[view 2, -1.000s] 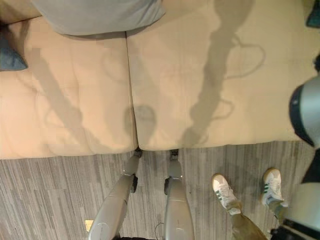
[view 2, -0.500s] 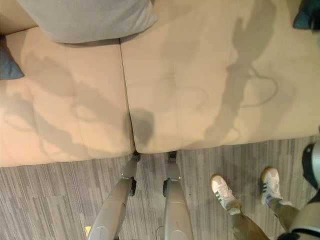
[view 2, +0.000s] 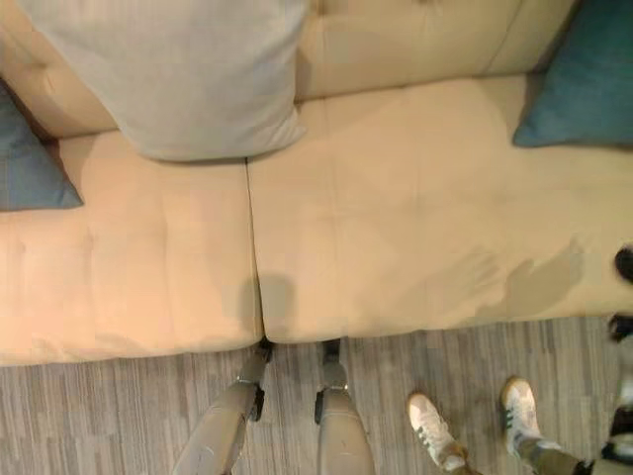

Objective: Pick up all the scattered cushions and arrange them neatly on the sofa.

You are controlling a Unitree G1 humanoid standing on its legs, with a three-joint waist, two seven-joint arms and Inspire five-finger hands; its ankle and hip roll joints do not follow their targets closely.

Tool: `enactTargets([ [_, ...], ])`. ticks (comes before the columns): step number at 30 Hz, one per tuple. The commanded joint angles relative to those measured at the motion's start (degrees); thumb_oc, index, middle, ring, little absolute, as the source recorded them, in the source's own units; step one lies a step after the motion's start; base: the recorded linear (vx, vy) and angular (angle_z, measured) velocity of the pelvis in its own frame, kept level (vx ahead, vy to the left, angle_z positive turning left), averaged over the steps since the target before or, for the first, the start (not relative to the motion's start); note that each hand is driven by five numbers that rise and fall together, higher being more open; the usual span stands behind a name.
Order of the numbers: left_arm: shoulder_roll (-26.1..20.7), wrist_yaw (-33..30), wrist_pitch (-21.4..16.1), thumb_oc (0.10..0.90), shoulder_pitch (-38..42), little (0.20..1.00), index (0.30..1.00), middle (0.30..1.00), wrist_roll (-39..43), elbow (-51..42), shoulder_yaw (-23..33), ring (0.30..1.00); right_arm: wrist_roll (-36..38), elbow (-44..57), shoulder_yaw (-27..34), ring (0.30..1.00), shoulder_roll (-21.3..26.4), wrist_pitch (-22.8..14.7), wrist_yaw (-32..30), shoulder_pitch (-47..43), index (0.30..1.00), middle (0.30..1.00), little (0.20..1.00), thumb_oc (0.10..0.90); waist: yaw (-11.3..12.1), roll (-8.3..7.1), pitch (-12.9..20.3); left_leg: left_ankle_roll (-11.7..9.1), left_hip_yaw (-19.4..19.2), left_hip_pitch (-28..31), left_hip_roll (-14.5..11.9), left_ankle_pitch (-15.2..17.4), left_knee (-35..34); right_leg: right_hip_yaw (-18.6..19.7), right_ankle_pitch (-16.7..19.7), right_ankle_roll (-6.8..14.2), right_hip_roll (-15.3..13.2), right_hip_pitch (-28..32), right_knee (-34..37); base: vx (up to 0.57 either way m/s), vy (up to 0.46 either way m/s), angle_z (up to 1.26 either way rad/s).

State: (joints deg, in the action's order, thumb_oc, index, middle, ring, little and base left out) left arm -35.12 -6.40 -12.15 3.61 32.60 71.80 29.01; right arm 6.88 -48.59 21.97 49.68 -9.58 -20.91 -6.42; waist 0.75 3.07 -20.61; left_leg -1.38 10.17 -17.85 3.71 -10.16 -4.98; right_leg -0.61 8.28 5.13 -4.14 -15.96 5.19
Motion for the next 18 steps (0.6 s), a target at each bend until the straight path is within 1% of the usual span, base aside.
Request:
enactTargets([
  [1, 0.3, 4.2, -2.4, 0.8, -8.5, 0.9, 0.9, 0.9, -5.8, 2.4, -6.1, 0.9, 0.0, 0.1, -0.2, 0.9, 0.0, -2.8, 1.2, 7.9, 0.9, 0.9, 0.9, 0.8, -0.7, -1.33, 10.0, -1.4, -0.8, 5.7, -0.8, 7.1, 0.0, -1.2, -4.7, 5.0, -3.6, 5.2, -1.1, 0.05, 0.026, 0.05],
  [3, 3.4, 5.5, -2.0, 0.8, -10.3, 0.9, 0.9, 0.9, -10.2, 3.8, -9.0, 0.9, 0.8, -1.3, -1.1, 0.9, -4.3, -2.9, 3.4, 9.7, 0.9, 0.9, 0.9, 0.8, -0.9, -1.65, 11.5, -1.0, -0.9, 8.2, -0.8, 7.9, 0.4, -1.3, -5.3, 4.9, -3.8, 7.5, -1.8, 0.07, 0.029, 0.0],
  [5, 6.5, 6.8, -1.8, 0.8, -12.1, 0.9, 0.9, 0.9, -13.1, 2.7, -11.4, 0.9, 1.5, -2.4, -2.2, 0.9, -7.6, -2.9, 6.0, 11.9, 0.9, 0.9, 0.9, 0.8, -0.7, -1.75, 13.1, -0.7, -1.0, 10.6, -0.7, 8.6, 0.6, -1.5, -5.7, 4.9, -4.0, 9.6, -2.1, 0.08, 0.021, -0.05],
  [6, 8.8, 7.3, -1.4, 0.8, -12.7, 0.9, 0.9, 0.9, -16.7, 3.6, -13.7, 0.9, 2.0, -5.3, -4.7, 0.9, -11.1, -2.5, 8.7, 13.3, 0.9, 0.9, 0.9, 0.8, -0.8, -2.03, 14.7, -0.6, -1.1, 12.4, -0.7, 9.0, 0.6, -1.8, -5.9, 4.9, -4.2, 11.1, -2.0, 0.04, 0.008, -0.03],
  [8, 8.7, 7.3, -1.4, 0.8, -12.8, 0.9, 0.9, 0.9, -16.7, 3.6, -13.7, 0.9, 2.0, -5.3, -4.7, 0.9, -11.1, -2.5, 8.7, 13.4, 0.9, 0.9, 0.9, 0.8, -0.8, -2.05, 14.6, -0.6, -1.1, 12.5, -0.7, 9.1, 0.6, -1.8, -5.9, 4.9, -4.2, 11.3, -1.9, 0.0, 0.0, 0.0],
  [9, 10.1, 8.4, -0.6, 0.8, -13.4, 0.9, 0.9, 0.9, -19.0, 4.8, -14.8, 0.9, 3.0, -7.7, -6.4, 0.9, -13.4, -1.8, 11.7, 14.5, 0.9, 0.9, 0.9, 0.8, -0.9, -2.2, 16.2, -0.5, -1.4, 13.6, -0.8, 9.1, 0.4, -1.9, -5.7, 5.0, -4.4, 12.1, -1.7, 0.0, 0.015, -0.03],
  [12, 11.6, 9.2, 0.3, 0.8, -13.9, 0.9, 0.9, 0.9, -22.5, 6.5, -17.1, 0.9, 6.3, -12.6, -6.0, 0.9, -16.0, -1.0, 13.8, 15.8, 0.9, 0.9, 0.9, 0.8, -1.0, -2.3, 18.0, -0.4, -1.5, 14.9, -0.4, 9.1, 0.0, -2.3, -5.8, 5.0, -4.7, 13.2, -1.5, 0.0, 0.0, 0.0],
  [13, 12.6, 9.5, 0.5, 0.8, -14.1, 0.9, 0.9, 0.9, -26.1, 7.1, -19.6, 0.9, 6.0, -17.0, -7.6, 0.9, -17.8, 0.0, 15.4, 16.7, 0.9, 0.9, 0.9, 0.8, -1.2, -2.46, 19.0, -0.4, -1.3, 15.5, -0.2, 9.4, 0.0, -2.7, -5.9, 4.9, -5.0, 14.0, -1.7, 0.0, 0.0, 0.0],
  [14, 12.9, 9.6, 0.8, 0.8, -14.3, 0.9, 0.9, 0.9, -27.3, 7.0, -20.6, 0.9, 5.0, -18.7, -8.9, 0.9, -18.5, 0.7, 16.3, 16.9, 0.9, 0.9, 0.9, 0.8, -1.3, -2.53, 19.3, -0.4, -1.2, 15.8, -0.1, 9.5, 0.0, -2.8, -6.1, 4.9, -5.1, 14.3, -1.9, 0.0, 0.0, 0.0],
  [15, 13.3, 9.5, 0.6, 0.8, -14.5, 0.9, 0.9, 0.9, -29.3, 7.0, -22.2, 0.9, 3.9, -19.8, -10.0, 0.9, -18.8, 1.3, 17.1, 17.1, 0.9, 0.9, 0.9, 0.8, -1.5, -2.62, 19.5, -0.3, -1.0, 16.2, 0.0, 9.6, 0.0, -2.9, -6.1, 4.9, -5.2, 14.5, -2.3, -0.01, 0.009, 0.05],
  [18, 14.0, 9.8, 0.7, 0.8, -15.2, 0.9, 0.9, 0.9, -31.3, 6.9, -23.6, 0.9, 2.0, -19.6, -10.9, 0.9, -19.3, 1.9, 17.9, 18.1, 0.9, 0.9, 0.9, 0.8, -1.6, -2.87, 20.0, -0.2, -1.1, 17.0, 0.2, 10.0, 0.0, -2.8, -6.1, 5.0, -5.4, 15.2, -2.3, -0.01, 0.005, 0.01],
])
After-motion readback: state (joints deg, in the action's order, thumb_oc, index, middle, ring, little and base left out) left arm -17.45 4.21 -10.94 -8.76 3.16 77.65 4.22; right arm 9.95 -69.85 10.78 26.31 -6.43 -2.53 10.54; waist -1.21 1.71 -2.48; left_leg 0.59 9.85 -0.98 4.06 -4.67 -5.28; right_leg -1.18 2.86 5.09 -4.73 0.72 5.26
